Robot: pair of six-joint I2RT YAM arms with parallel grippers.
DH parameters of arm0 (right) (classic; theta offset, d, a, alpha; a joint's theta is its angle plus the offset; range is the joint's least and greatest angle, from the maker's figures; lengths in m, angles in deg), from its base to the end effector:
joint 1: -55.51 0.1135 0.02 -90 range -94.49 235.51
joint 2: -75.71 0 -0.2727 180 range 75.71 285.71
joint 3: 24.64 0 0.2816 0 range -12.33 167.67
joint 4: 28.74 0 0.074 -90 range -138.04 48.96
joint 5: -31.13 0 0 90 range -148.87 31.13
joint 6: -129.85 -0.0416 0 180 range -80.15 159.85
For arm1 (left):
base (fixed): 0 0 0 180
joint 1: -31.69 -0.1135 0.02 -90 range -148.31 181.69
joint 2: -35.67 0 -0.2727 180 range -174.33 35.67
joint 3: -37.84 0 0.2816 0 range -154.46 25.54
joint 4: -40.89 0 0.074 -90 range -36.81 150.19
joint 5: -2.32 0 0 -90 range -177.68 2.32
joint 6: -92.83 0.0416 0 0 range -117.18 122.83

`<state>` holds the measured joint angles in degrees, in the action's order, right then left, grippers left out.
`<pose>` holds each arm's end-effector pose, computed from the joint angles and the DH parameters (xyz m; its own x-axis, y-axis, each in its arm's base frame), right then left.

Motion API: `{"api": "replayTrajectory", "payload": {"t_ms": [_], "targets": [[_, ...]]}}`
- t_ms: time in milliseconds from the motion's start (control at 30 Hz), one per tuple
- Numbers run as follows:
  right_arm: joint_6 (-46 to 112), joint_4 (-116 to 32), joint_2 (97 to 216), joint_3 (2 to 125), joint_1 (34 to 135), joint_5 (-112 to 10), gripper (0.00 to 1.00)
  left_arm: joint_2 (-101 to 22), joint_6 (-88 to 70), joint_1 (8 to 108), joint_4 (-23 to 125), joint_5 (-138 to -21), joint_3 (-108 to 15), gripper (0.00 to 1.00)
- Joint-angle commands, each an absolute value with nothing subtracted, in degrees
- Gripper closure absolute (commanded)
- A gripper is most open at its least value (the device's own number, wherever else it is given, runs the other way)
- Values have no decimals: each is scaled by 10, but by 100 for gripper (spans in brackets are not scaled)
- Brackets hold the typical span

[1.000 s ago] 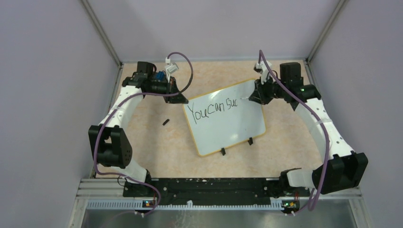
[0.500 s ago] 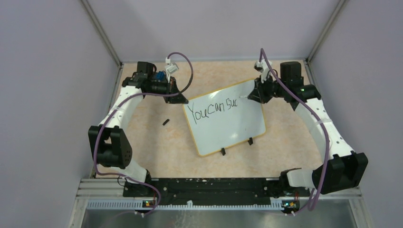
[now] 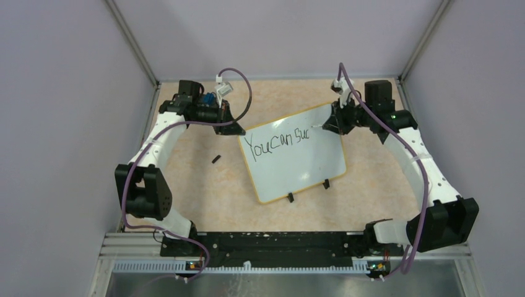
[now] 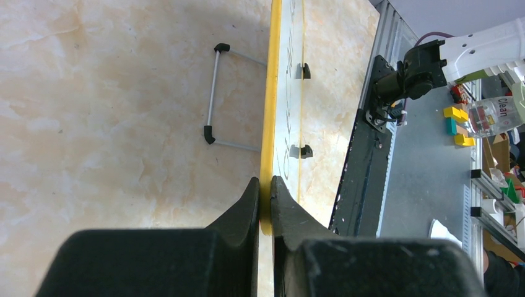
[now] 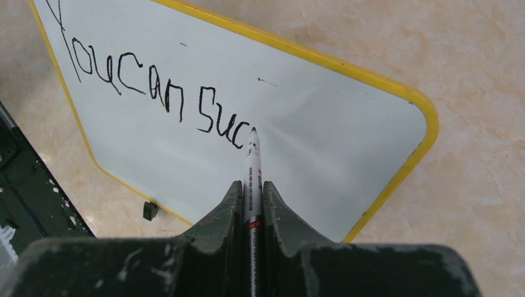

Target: Write a sentence on the whiteboard

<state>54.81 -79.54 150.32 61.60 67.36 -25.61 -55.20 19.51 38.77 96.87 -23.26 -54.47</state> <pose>0.2965 0.0855 0.3645 -0.4455 -0.3140 -0.8384 -0.7275 0.6728 0.1345 0.3516 -0.0815 0.3183 -0.6100 0.2006 -0.7666 0.7804 0.3199 -0.5373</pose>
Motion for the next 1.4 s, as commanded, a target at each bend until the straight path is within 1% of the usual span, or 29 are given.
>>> {"api": "replayTrajectory", "payload": {"t_ms": [0, 900, 1367], "targets": [[558, -782, 1502, 619, 669, -254, 100, -537, 213, 401, 972, -240, -536, 100], [557, -755, 1520, 603, 670, -266, 100, -538, 213, 404, 972, -243, -535, 100], [554, -747, 1529, 598, 691, -270, 100, -538, 214, 404, 972, -246, -534, 100]]}}
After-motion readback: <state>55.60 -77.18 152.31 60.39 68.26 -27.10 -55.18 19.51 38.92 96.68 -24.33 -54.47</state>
